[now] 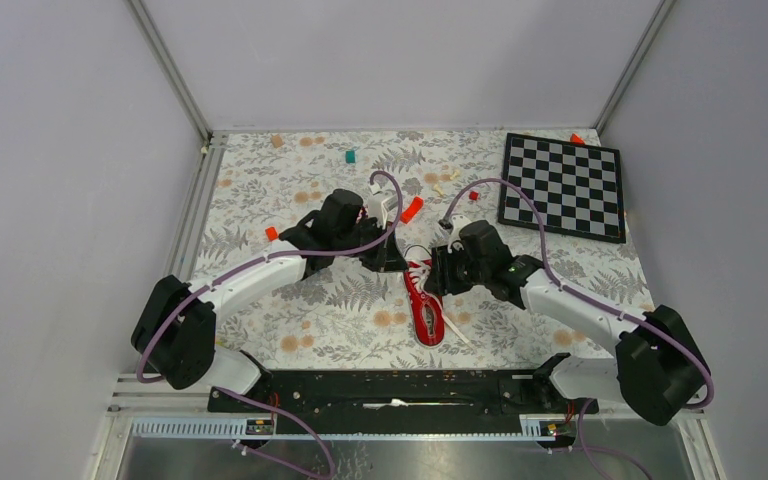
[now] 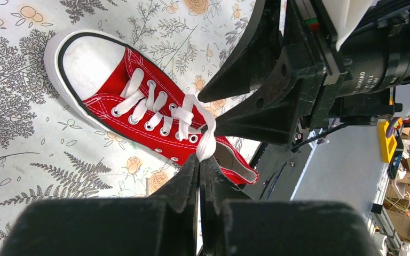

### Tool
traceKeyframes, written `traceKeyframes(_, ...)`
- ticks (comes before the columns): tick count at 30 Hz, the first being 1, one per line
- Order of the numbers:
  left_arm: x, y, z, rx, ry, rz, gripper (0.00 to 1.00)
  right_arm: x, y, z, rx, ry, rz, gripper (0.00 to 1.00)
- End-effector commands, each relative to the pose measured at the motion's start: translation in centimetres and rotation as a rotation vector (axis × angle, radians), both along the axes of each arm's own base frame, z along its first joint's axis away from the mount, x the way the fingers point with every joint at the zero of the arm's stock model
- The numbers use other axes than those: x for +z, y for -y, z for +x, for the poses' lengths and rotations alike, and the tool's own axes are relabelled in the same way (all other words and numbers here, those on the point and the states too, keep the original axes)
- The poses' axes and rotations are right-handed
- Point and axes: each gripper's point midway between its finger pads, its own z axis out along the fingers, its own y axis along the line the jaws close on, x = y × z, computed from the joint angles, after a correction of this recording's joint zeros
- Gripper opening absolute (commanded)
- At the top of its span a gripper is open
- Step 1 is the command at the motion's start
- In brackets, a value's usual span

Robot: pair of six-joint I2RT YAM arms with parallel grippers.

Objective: Tie the shoes
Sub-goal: Cross the shoelace with the shoelace.

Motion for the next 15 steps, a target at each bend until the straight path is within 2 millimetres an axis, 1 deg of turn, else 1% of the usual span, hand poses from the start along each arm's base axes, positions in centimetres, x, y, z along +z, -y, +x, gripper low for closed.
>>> traceKeyframes(1,2.4,0.5,0.1,-0.031,0.07,-0.049,0.0,0.4,-0.3,0.9,0.069,0.06,-0.011,0.47)
traceKeyframes(7,2.4,0.7,0.0,-0.039,0.066,-0.053,0.0,0.5,-1.2,2.0,0.069,0.092,0.026,0.45)
traceKeyframes(15,2.7,0.8,0.1,-0.039,0.071,-0.056,0.0,-0.5,-1.6,2.4,0.085,0.062,0.014,0.43)
